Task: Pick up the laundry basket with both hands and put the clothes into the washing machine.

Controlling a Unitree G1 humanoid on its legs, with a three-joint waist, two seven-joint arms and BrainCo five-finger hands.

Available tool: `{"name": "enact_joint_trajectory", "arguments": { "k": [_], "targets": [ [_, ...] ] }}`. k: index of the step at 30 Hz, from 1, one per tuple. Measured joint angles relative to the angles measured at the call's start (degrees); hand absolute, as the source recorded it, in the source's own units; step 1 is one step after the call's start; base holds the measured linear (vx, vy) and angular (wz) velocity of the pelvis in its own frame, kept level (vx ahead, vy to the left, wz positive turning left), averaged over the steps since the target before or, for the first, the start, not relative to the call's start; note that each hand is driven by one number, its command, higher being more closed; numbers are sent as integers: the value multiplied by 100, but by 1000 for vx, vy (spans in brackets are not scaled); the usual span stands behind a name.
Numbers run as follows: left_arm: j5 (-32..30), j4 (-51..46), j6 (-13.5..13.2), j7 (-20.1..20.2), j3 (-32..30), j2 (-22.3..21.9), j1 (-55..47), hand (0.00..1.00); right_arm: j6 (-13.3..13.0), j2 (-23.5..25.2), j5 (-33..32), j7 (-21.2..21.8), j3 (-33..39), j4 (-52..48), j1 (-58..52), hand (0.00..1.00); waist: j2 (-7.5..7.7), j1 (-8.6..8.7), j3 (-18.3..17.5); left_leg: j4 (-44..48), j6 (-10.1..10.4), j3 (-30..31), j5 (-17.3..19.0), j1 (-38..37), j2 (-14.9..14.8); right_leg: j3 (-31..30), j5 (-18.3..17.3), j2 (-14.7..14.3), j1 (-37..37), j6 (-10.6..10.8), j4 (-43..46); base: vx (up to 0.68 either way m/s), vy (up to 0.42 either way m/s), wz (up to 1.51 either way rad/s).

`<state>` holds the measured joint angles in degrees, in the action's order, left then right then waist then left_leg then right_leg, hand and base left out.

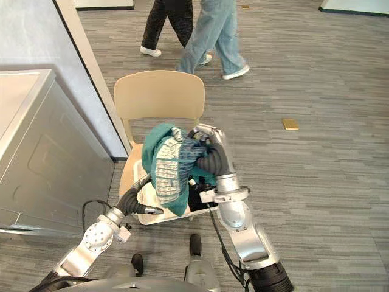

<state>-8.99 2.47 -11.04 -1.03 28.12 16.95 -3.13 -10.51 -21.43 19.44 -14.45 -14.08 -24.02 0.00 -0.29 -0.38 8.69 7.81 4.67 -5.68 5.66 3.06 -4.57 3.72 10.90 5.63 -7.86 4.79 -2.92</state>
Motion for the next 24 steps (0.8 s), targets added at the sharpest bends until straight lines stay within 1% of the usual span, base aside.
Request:
{"name": "enact_joint_trajectory", "arguments": {
  "k": [3, 5, 7, 9, 11, 13, 14, 16, 17, 20, 21, 23, 24],
  "targets": [
    [128, 177, 152, -43, 12, -263, 272, 0, 1, 1, 0, 72, -280, 0, 192, 100, -41, 54, -5, 17, 5, -41, -4, 104, 5, -26, 22, 11, -110, -23, -16, -35, 2, -7],
    [281, 214, 240, -286, 12, -480, 473, 0, 10, 7, 4, 68, -478, 0, 375, 100, -88, 75, -5, 64, 7, -52, -7, 238, 12, -58, 43, 18, -239, -33, -2, -18, 2, -1],
    [434, 284, 329, -527, 1, -692, 743, 0, 34, 15, 7, 61, -665, 4, 561, 100, -179, 86, 48, 120, 6, -58, -6, 334, 17, -80, 99, 24, -325, -24, 10, 0, 0, 0],
    [599, 290, 398, -895, -45, -907, 1043, 0, 84, 62, 32, 4, -893, 23, 750, 100, -338, 88, 115, 151, 5, -67, -8, 432, 25, -99, 122, 35, -428, -35, 55, -9, 2, -2],
    [729, 322, 427, -1094, -51, -981, 1230, 0, 123, 79, 95, -92, -994, 36, 826, 100, -464, 104, 186, 183, 4, -54, -7, 452, 30, -96, 123, 44, -438, -33, 79, 0, 0, 0],
    [1052, 321, 426, -1244, -89, -1020, 1368, 0, 212, 81, 126, -120, -1052, 47, 960, 100, -572, 143, 244, 185, 3, -77, -7, 504, 44, -108, 101, 61, -564, -29, 198, -19, 11, -4],
    [1145, 321, 426, -1257, -104, -1020, 1404, 0, 227, 81, 126, -125, -1050, 53, 1003, 100, -589, 155, 254, 186, -1, -88, -10, 518, 54, -121, 96, 68, -617, -25, 225, 0, 0, 0],
    [1455, 307, 422, -1256, -123, -1011, 1509, 0, 234, 57, 127, -248, -1051, 184, 1143, 100, -668, 234, 350, 213, -14, -91, -22, 582, 93, -141, 97, 103, -713, -24, 266, 0, 0, 0],
    [1512, 286, 421, -1257, -134, -1011, 1513, 100, 234, 66, 127, -279, -1051, 250, 1182, 100, -678, 250, 381, 214, -17, -106, -24, 589, 102, -152, 97, 109, -739, -24, 284, -32, 17, -9],
    [1673, 131, 409, -1342, -223, -1013, 1546, 100, 292, 69, 185, -362, -1051, 286, 1219, 100, -720, 273, 631, 216, -25, -209, -27, 604, 122, -266, 49, 109, -846, -14, 404, -36, 7, -13],
    [1676, 28, 407, -1396, -298, -1014, 1545, 100, 303, 67, 346, -379, -1061, 287, 1211, 100, -728, 285, 696, 213, -29, -234, -24, 625, 124, -297, 27, 107, -891, -39, 409, -35, 5, -11],
    [1675, -130, 388, -1512, -403, -1018, 1548, 100, 307, 78, 382, -464, -1068, 286, 1213, 100, -730, 297, 710, 212, -30, -270, -36, 726, 123, -325, 34, 110, -1040, -39, 429, -8, 0, -8],
    [1674, -202, 357, -1594, -466, -1042, 1549, 100, 320, 86, 476, -553, -1065, 287, 1202, 100, -747, 306, 785, 207, -30, -280, -43, 715, 117, -337, 70, 104, -1040, -30, 435, 12, -2, -5]
  ]
}}
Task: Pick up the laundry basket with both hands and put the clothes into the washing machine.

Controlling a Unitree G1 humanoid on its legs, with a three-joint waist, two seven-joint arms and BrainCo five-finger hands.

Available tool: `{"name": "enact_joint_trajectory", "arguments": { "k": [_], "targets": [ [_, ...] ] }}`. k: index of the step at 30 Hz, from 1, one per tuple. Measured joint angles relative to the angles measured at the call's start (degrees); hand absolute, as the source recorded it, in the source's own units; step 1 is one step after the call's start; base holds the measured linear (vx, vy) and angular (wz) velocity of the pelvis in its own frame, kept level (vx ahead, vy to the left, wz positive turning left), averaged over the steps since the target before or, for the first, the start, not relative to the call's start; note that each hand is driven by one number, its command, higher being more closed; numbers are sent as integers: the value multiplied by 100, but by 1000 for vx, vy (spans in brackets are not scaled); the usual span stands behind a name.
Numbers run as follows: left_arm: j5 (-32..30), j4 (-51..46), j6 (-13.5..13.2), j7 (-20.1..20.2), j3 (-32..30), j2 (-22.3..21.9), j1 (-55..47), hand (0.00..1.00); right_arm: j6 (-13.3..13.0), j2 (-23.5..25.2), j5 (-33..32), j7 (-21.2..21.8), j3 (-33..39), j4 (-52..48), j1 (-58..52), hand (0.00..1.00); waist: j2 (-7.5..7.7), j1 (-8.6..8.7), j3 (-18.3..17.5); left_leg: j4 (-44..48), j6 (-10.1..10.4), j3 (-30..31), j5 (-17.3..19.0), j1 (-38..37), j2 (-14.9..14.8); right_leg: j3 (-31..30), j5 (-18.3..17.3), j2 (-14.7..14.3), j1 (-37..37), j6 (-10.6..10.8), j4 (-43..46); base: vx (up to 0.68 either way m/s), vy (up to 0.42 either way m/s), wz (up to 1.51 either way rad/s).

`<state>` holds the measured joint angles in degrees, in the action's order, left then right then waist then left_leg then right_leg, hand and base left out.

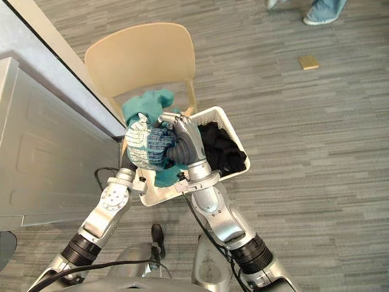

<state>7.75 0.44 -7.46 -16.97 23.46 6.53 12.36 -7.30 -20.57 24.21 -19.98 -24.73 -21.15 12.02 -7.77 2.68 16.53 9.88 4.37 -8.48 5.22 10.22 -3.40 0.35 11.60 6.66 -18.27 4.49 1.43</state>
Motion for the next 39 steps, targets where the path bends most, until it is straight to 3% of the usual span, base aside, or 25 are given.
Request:
{"name": "enact_joint_trajectory", "arguments": {
  "k": [3, 4, 11, 18, 23, 28, 35, 39],
  "targets": [
    [-27, -1, -16, -240, -143, -162, 0, 100, 21, 28, 99, -88, 2, 5, -59, 100, -51, 11, 49, -25, 7, -38, -13, -52, -9, -36, -1, -15, -9, 0, 43, 35, 0, -8],
    [-76, -3, -44, -373, -230, -273, 0, 100, 22, 54, 105, -199, -4, 8, -97, 0, -56, 3, 52, -44, 6, -90, -14, -68, -7, -94, -40, -19, -72, 7, 141, 34, 6, -12],
    [-317, -4, -70, -735, -504, -494, -24, 100, 102, 426, 232, -444, -1, 252, -472, 0, -44, -47, 63, -110, -6, -130, -28, -138, 8, -127, -98, -14, -93, 24, 233, 10, 3, -3],
    [-355, -8, -70, -906, -923, -618, -140, 100, 138, 482, 250, -441, 77, 414, -794, 0, 40, -61, 122, -120, -7, -96, -18, -239, -9, -94, -210, -18, 34, 16, 335, -5, -4, 2],
    [-355, -223, -67, -881, -1171, -660, -450, 100, 159, 717, 84, -426, 621, 461, -1355, 0, 46, -51, 119, -117, -16, -44, 43, -434, -18, 1, -223, -13, 321, 32, 220, 21, 7, 4],
    [-354, -385, -36, -686, -1516, -676, -939, 100, 268, 912, 75, -385, 1635, 408, -1985, 0, 88, -40, 42, -118, -36, 33, 128, -696, -32, 63, -216, -54, 728, 69, -13, 41, 10, 6],
    [-338, -1024, -11, -344, -2215, -678, -1706, 100, 488, 1166, 79, -176, 3695, 454, -2899, 0, 325, -47, -393, -96, -22, 84, 238, -974, -96, 136, -198, -106, 1160, 75, -250, 56, 20, 3],
    [-280, -1496, -19, -177, -2610, -678, -2056, 100, 680, 1159, 80, -185, 4812, 1547, -2896, 0, 355, -84, -480, 189, -24, 149, 439, -1025, -178, 190, -216, -170, 1410, 65, -304, -22, 12, 5]
  ]
}}
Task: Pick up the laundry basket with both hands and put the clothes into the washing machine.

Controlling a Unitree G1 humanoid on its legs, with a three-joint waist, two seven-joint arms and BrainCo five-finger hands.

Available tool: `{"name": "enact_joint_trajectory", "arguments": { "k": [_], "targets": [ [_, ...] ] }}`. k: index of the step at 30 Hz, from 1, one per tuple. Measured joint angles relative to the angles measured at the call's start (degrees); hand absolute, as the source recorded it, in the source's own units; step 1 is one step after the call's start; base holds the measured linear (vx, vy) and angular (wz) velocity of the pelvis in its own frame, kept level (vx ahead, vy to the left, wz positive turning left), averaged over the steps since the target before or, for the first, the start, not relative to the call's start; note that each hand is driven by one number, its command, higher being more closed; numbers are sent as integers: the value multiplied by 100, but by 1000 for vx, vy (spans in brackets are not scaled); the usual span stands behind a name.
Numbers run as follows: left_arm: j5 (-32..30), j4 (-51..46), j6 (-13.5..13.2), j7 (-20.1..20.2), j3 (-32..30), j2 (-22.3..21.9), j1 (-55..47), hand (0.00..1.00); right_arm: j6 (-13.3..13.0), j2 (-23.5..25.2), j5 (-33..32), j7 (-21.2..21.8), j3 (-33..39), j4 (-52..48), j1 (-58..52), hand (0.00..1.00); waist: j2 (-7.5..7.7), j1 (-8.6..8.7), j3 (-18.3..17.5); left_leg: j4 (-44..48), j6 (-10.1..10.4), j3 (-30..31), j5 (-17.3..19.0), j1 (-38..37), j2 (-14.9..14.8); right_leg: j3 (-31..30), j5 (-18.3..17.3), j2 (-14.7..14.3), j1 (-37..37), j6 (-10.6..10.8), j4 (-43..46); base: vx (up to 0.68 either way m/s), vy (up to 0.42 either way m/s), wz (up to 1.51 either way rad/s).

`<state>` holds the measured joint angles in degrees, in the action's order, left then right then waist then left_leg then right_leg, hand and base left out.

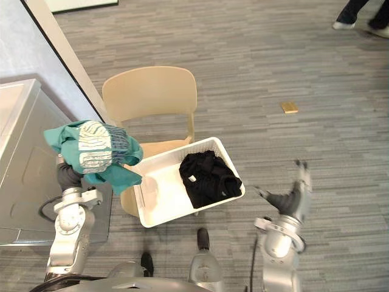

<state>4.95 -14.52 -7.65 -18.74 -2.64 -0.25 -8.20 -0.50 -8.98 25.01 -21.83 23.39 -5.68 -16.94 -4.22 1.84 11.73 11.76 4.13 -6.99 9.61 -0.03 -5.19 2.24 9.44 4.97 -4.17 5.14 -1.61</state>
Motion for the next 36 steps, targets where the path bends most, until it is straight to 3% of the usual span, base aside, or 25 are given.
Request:
{"name": "enact_joint_trajectory", "arguments": {
  "k": [5, 8, 9, 12, 13, 15, 17, 18, 19, 21, 23, 26, 28, 30, 32, 33, 34, 36],
  "targets": [
    [234, -182, -45, 69, -246, -4, -193, 100, 539, 71, -51, -115, 1022, 1425, -36, 0, -5, -54, -82, 360, -77, 238, 129, 216, -78, 238, -141, -11, 15, -86, 212, -56, 0, 24],
    [273, -371, -49, 70, -309, -39, -363, 100, 592, 332, -258, -249, 1325, 2181, -250, 0, 86, -50, -262, 519, -501, -816, 292, 103, -660, 530, -344, -6, -1, -177, 660, -44, -55, 41],
    [272, -454, -74, 80, -324, -60, -405, 100, 593, 405, -371, -251, 1510, 2626, -292, 0, 152, -46, -322, 550, -561, -1212, 293, 14, -855, 659, -418, 84, 11, -194, 758, -14, -32, 51],
    [270, -490, -153, 203, -379, -180, -431, 100, 558, 395, -576, -227, 2022, 3939, -249, 0, 171, -60, -331, 1443, -617, -1329, 403, 244, -1183, 915, -460, 179, 4, -243, 853, -98, 65, 39],
    [270, -442, -162, 253, -411, -219, -473, 100, 515, 350, -817, -165, 2234, 4633, -237, 0, 169, -87, -339, 2342, -510, -1147, 583, 325, -1327, 960, -451, 238, 64, -227, 884, -208, 133, 21],
    [272, -244, -213, 296, -424, -271, -557, 100, 517, 280, -1323, 98, 2377, 5622, -311, 0, 84, -61, -468, 3293, -135, -507, 861, 280, -1440, 1022, -369, 286, 75, -130, 838, -229, 201, 24],
    [273, -90, -214, 300, -408, -348, -592, 100, 520, 306, -1694, 378, 2324, 6070, -330, 0, -74, 9, -620, 3204, 55, -69, 892, 270, -1439, 1094, -173, 285, -76, -35, 735, -183, 303, 36],
    [273, 26, -203, 327, -430, -353, -600, 100, 526, 427, -1857, 515, 2181, 6237, -273, 0, -102, 33, -719, 2665, 617, -49, 1226, 250, -1351, 1097, 10, 329, -245, 56, 595, -284, 455, 50],
    [275, 90, -192, 331, -418, -361, -613, 100, 534, 639, -1970, 651, 1940, 6443, -128, 0, -14, 59, -768, 1970, 567, -183, 1594, 208, -1078, 1069, 116, 455, -424, 68, 436, -262, 357, 39],
    [283, 285, -175, 313, -446, -252, -732, 100, 551, 969, -2037, 798, 1475, 6705, 70, 0, 352, -98, -702, 1845, 426, -302, 1473, 267, -810, 952, 45, 559, -552, 62, 574, -291, 234, 6],
    [283, 311, -157, 293, -400, -254, -954, 100, 524, 991, -2020, 887, 923, 6637, 81, 0, 403, -153, -724, 1947, 355, -285, 1493, 399, -729, 903, -42, 435, -500, -16, 775, -191, 106, 2],
    [284, 309, -157, 288, -338, -183, -1017, 100, 508, 898, -1902, 892, 206, 6398, 55, 0, 405, -161, -682, 2001, 108, -217, 1319, 553, -561, 651, -626, 514, -649, -64, 1068, -133, 74, 21],
    [298, 305, -167, 279, -338, -206, -1018, 100, 517, 862, -1757, 895, -45, 6314, 81, 0, 405, -207, -674, 1892, 42, -204, 1178, 538, -546, 334, -1006, 460, -1015, -2, 2317, -76, -45, 35],
    [354, 306, -171, 279, -220, -293, -1044, 100, 500, 830, -1616, 886, -306, 6260, 93, 0, 440, -306, -675, 1629, 94, 99, 927, 516, -370, -37, -2052, 244, -925, 102, 3942, -29, -128, 63],
    [383, 312, -173, 287, -80, -423, -1080, 100, 423, 753, -1614, 885, -606, 6183, 55, 0, 581, -358, -674, 1404, 153, 366, 708, 637, -103, -463, -2653, 167, -715, 226, 3810, -51, -272, 85],
    [385, 417, -162, 294, 54, -417, -1083, 100, 390, 674, -1597, 898, -775, 6045, 60, 0, 550, -419, -641, 1348, 181, 567, 642, 813, -39, -587, -2961, 86, -595, 171, 3512, -88, -296, 90],
    [384, 454, -135, 305, 106, -415, -1116, 100, 370, 611, -1588, 897, -824, 6012, 84, 0, 489, -454, -633, 1226, 155, 643, 558, 834, -50, -524, -2950, 45, -602, 150, 3453, -90, -228, 75],
    [383, 441, -129, 339, 215, -413, -1203, 100, 323, 515, -1549, 882, -1046, 5854, 126, 0, 439, -497, -629, 637, 210, 977, 41, 832, 6, -149, -2980, 99, -648, 97, 3416, -83, -230, 83]
  ]
}}
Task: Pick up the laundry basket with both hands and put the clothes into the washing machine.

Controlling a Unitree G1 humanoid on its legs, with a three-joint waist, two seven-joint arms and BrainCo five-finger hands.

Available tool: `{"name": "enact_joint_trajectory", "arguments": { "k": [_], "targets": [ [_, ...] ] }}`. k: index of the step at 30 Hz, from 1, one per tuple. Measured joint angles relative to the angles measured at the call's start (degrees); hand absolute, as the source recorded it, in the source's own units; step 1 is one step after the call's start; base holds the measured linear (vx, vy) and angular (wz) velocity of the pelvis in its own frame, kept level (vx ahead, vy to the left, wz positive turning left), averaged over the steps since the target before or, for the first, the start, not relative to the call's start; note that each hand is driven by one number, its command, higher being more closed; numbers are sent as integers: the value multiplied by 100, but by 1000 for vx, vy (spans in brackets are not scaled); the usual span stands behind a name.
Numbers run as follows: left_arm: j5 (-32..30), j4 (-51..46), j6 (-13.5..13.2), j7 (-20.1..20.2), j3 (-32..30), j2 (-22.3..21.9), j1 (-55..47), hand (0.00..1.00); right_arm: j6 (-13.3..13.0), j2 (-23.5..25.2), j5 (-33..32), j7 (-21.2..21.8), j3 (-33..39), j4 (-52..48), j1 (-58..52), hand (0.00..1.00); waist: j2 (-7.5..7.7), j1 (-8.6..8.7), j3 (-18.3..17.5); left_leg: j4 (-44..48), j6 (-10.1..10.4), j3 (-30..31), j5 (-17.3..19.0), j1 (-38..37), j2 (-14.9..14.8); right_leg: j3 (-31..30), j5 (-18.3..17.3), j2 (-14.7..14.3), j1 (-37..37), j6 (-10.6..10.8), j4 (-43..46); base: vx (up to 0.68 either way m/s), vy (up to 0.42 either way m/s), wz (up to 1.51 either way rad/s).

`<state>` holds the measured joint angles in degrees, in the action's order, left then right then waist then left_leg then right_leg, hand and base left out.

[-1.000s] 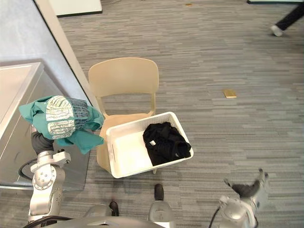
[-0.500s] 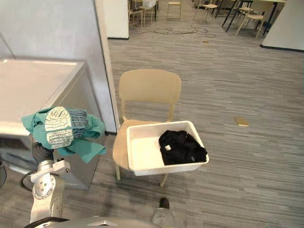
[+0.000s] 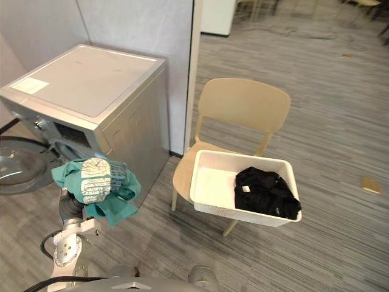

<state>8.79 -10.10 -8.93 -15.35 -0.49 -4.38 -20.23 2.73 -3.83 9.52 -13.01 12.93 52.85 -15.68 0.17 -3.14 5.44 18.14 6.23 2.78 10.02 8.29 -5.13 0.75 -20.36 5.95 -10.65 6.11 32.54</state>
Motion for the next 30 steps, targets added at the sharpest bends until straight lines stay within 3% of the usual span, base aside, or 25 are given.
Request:
{"name": "enact_joint_trajectory", "arguments": {
  "k": [3, 4, 5, 6, 8, 11, 12, 14, 15, 16, 18, 19, 20, 21, 22, 23, 24, 25, 26, 27, 28, 30],
  "targets": [
    [18, -10, -9, 81, 146, 15, 58, 100, -9, -60, 216, 3, -172, -25, 0, 0, 36, 31, 21, -105, -123, -193, -538, 395, -57, 922, 131, 262, 93, -258, -143, -49, -118, 152],
    [120, -15, -15, 86, 149, 17, 102, 100, 5, -71, 231, -3, -176, -32, 21, 0, 52, 8, 82, 25, -410, -1037, -527, 594, -345, 1315, 229, 336, 141, -340, -207, -11, -46, 130],
    [125, -15, -15, 85, 138, 17, 115, 100, 11, -74, 237, -4, -179, -34, 43, 0, 64, -5, 117, 63, -474, -1179, -519, 597, -408, 1357, 235, 336, 168, -343, -219, -6, -35, 115],
    [216, -12, -14, 77, 94, 17, 135, 100, 14, -81, 237, -4, -191, -71, 77, 0, 105, -48, 257, 133, -609, -1723, -521, 557, -652, 1589, 248, 418, 325, -365, -238, -7, 21, 89],
    [274, -11, -15, 82, 88, 17, 133, 100, 12, -82, 223, -8, -183, -123, 46, 0, 146, -41, 284, 223, -629, -2043, -533, 556, -771, 1845, 248, 586, 493, -364, -255, -12, 112, 95],
    [365, 7, -21, 82, 55, 16, 146, 100, 6, -93, 227, 0, 76, 15, 74, 0, 74, -60, 262, 526, -629, -2026, -478, 786, -610, 2101, 255, 782, 702, -175, -386, -3, 244, 69],
    [375, 66, -21, 68, -21, 4, 153, 100, 1, -46, 228, 1, 196, 95, 96, 0, 109, 11, 240, 417, -664, -2023, -441, 907, -374, 2064, 183, 826, 706, -112, -541, 8, 185, 67],
    [412, 386, -18, 66, -104, 11, 310, 100, 1, 74, 213, -7, 443, 356, 180, 0, 203, 128, 221, 485, -774, -2461, -197, 979, -448, 2316, 290, 920, 981, 20, -1121, 74, 274, 114],
    [456, 520, -14, 71, -61, 56, 340, 100, 1, 59, 203, -4, 573, 457, 159, 0, 125, 182, 251, 752, -868, -2478, -154, 1015, -496, 2509, 276, 945, 1174, 85, -1300, 137, 335, 116],
    [457, 545, -14, 75, -39, 58, 330, 100, 2, 62, 196, -4, 620, 464, 139, 0, 82, 173, 272, 824, -798, -2493, -169, 1022, -454, 2565, 229, 994, 1281, 178, -1300, 179, 393, 107],
    [459, 740, 15, 85, 69, 103, 351, 100, 9, 135, 144, -2, 883, 503, 55, 0, 269, 245, 184, 746, -923, -2328, 97, 963, 298, 2452, 364, 1463, 1379, 172, -967, 259, 362, 113],
    [458, 856, 24, 113, 117, 118, 389, 100, 14, 131, 105, 4, 1048, 439, 56, 0, 193, 305, 230, 767, -1041, -2193, 236, 821, 605, 2159, 699, 1820, 1129, -211, 31, 323, 349, 98],
    [456, 878, 40, 121, 122, 111, 394, 100, 16, 107, 101, 7, 1049, 403, 61, 0, 122, 321, 293, 766, -1088, -2134, 292, 706, 669, 1987, 841, 1905, 948, -607, 523, 322, 356, 75],
    [452, 886, 69, 121, 115, 149, 390, 100, 16, 122, 101, 27, 1019, 302, 79, 0, 52, 329, 409, 749, -1119, -2086, 396, 477, 720, 1672, 909, 1928, 633, -1175, 1456, 294, 326, 22],
    [452, 886, 114, 115, 85, 225, 333, 100, 17, 207, 100, 48, 878, 185, 84, 0, 10, 317, 479, 541, -1123, -2064, 445, 112, 787, 1244, 796, 1693, 208, -1139, 2358, 289, 298, 7],
    [448, 885, 128, 114, 86, 260, 301, 100, 10, 263, 101, 48, 785, 147, 88, 0, -19, 330, 488, 380, -1123, -2061, 444, -67, 813, 1117, 708, 1508, 26, -1022, 2598, 282, 268, -5],
    [445, 883, 142, 117, 117, 277, 255, 100, 12, 234, 100, 51, 727, 49, 78, 0, -60, 408, 491, 10, -1113, -2045, 437, -386, 863, 1117, 536, 1130, -267, -823, 2739, 263, 195, 2],
    [443, 884, 147, 124, 145, 276, 268, 100, 5, 262, 106, 47, 576, -62, 77, 0, -102, 513, 502, -373, -1058, -2114, 502, -680, 877, 1375, 406, 773, -554, -714, 2536, 287, 176, 2],
    [442, 882, 148, 129, 158, 281, 273, 100, 0, 289, 101, 48, 533, -118, 87, 0, -45, 545, 491, -503, -802, -2333, 656, -865, 853, 1518, 359, 651, -711, -704, 2273, 445, 107, 9],
    [441, 810, 134, 169, 210, 372, 345, 100, -10, 425, 105, 42, 508, -315, 116, 0, 106, 599, 499, -81, -923, -2571, 718, -911, 570, 1916, 356, 605, -944, -683, 1814, 453, -32, -2],
    [443, 921, 187, 189, 274, 345, 461, 100, 9, 369, 108, 41, 495, -354, 122, 0, 186, 638, 597, -190, -935, -2730, 825, -1148, 730, 2394, 423, 607, -1106, -646, 1068, 462, -60, -7],
    [441, 965, 227, 189, 314, 322, 458, 100, -1, 370, 115, 48, 409, -366, 125, 0, 151, 684, 475, -316, -872, -2780, 905, -1235, 783, 2925, 588, 454, -1147, -796, 301, 384, 19, -10]
  ]
}}
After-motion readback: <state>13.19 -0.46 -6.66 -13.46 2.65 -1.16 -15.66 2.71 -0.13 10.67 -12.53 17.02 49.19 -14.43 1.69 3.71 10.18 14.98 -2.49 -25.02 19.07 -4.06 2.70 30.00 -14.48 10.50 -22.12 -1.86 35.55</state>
